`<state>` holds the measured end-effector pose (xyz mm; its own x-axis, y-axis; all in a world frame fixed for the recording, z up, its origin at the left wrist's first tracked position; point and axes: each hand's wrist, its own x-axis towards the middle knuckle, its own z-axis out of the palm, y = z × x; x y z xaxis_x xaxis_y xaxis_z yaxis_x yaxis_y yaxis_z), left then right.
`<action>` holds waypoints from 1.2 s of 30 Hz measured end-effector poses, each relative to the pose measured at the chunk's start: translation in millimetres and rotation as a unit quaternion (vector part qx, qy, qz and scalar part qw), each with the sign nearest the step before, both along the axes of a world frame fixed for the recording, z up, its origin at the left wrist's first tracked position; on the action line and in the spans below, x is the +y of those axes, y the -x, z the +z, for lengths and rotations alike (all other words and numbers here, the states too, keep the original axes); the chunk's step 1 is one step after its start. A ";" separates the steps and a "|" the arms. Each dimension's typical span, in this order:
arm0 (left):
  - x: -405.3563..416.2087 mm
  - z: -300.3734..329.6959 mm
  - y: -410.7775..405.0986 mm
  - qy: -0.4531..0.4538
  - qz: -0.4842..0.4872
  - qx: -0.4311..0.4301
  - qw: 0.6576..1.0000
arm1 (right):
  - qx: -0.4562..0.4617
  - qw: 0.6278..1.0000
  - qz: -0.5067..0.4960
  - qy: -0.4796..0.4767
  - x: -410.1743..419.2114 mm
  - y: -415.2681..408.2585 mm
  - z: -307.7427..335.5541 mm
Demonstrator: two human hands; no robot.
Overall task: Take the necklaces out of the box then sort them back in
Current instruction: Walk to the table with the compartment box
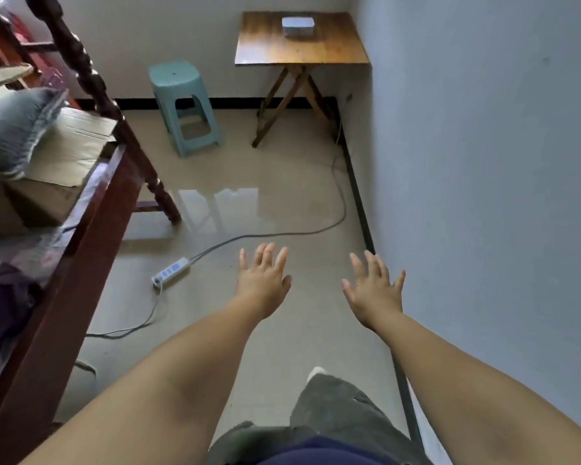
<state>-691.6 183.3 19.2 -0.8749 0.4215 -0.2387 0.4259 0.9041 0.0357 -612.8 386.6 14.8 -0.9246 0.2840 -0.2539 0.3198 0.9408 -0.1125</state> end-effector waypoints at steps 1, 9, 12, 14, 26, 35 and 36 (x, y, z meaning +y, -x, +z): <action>12.6 4.1 21.8 -0.006 0.010 0.001 1.000 | -0.001 1.000 0.003 -0.007 14.0 24.2 4.5; 76.1 2.5 187.6 -0.024 0.032 -0.017 0.999 | -0.007 1.000 0.018 0.010 76.3 207.8 10.0; 89.8 -3.6 262.7 -0.009 0.019 -0.014 1.000 | -0.003 1.000 0.017 0.008 93.3 284.7 2.8; 98.1 -2.2 321.6 -0.006 0.013 -0.004 1.000 | -0.002 1.000 0.003 0.004 104.7 340.2 3.9; 171.5 20.6 621.6 -0.035 -0.027 0.019 0.999 | 0.003 0.999 -0.037 0.007 162.5 621.7 25.7; 242.1 -1.1 839.6 -0.050 0.033 0.023 0.998 | 0.013 1.000 0.002 0.008 252.4 841.3 7.5; 251.4 -0.3 861.5 -0.054 0.047 0.023 0.997 | 0.013 1.000 0.008 0.003 264.8 867.2 9.3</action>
